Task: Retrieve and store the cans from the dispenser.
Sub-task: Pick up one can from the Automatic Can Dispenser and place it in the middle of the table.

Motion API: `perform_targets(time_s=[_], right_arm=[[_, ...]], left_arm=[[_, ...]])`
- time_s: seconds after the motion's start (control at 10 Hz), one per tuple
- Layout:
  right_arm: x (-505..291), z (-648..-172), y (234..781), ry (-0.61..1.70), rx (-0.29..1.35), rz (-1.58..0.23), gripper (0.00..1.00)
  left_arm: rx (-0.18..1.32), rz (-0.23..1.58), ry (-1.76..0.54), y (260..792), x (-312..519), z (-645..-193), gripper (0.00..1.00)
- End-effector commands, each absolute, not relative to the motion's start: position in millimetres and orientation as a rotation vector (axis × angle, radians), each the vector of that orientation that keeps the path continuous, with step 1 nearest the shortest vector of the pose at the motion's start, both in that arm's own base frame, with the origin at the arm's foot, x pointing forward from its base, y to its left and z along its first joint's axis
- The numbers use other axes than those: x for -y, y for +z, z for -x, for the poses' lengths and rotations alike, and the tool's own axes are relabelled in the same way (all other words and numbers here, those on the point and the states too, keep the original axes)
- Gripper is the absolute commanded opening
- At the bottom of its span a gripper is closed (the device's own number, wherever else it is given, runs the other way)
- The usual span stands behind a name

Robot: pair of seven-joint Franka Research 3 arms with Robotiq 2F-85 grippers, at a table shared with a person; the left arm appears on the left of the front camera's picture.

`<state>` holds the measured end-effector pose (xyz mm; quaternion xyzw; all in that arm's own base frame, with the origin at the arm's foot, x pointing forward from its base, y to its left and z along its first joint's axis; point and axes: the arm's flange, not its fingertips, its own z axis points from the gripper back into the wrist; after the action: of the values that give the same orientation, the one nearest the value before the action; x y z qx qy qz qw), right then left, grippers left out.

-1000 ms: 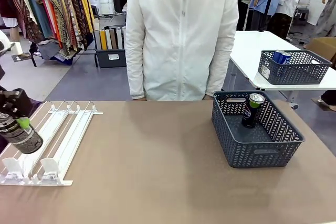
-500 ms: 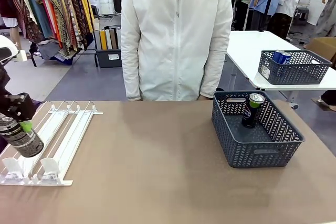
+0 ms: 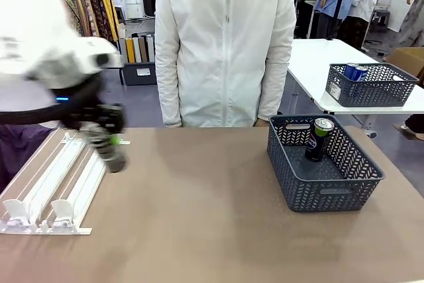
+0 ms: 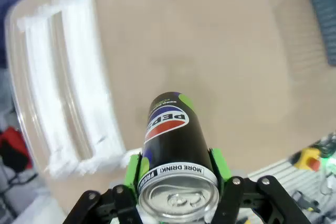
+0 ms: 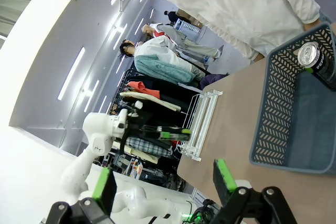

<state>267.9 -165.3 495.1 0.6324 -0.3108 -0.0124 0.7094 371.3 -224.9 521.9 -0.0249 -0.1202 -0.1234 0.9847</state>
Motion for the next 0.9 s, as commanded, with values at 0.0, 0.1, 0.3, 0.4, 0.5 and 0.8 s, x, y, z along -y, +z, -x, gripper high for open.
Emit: perform_targets(time_s=[0.0, 0.1, 0.3, 0.4, 0.5, 0.8], right_arm=[[163.7, -270.7, 500.0, -0.029, 0.715, -1.422, 1.0], [163.7, -270.7, 500.0, -0.029, 0.715, -1.422, 1.0], [163.7, -270.7, 500.0, -0.029, 0.715, -1.422, 1.0], [163.7, -270.7, 500.0, -0.029, 0.715, -1.422, 1.0], [163.7, -270.7, 500.0, -0.029, 0.715, -1.422, 1.0], [163.7, -270.7, 500.0, -0.029, 0.715, -1.422, 1.0]], left_arm=[[0.162, 0.024, -0.321, 491.8, 302.2, -430.4, 0.0], [0.127, 0.007, -0.376, 460.2, 342.9, -448.0, 0.0], [0.128, -0.01, -0.383, 421.2, 381.5, -465.3, 0.0], [0.109, 0.0, -0.379, 408.2, 391.4, -465.6, 0.0], [0.098, -0.022, -0.403, 398.2, 398.9, -463.5, 0.0], [0.076, -0.021, -0.414, 391.8, 401.9, -463.4, 0.0]])
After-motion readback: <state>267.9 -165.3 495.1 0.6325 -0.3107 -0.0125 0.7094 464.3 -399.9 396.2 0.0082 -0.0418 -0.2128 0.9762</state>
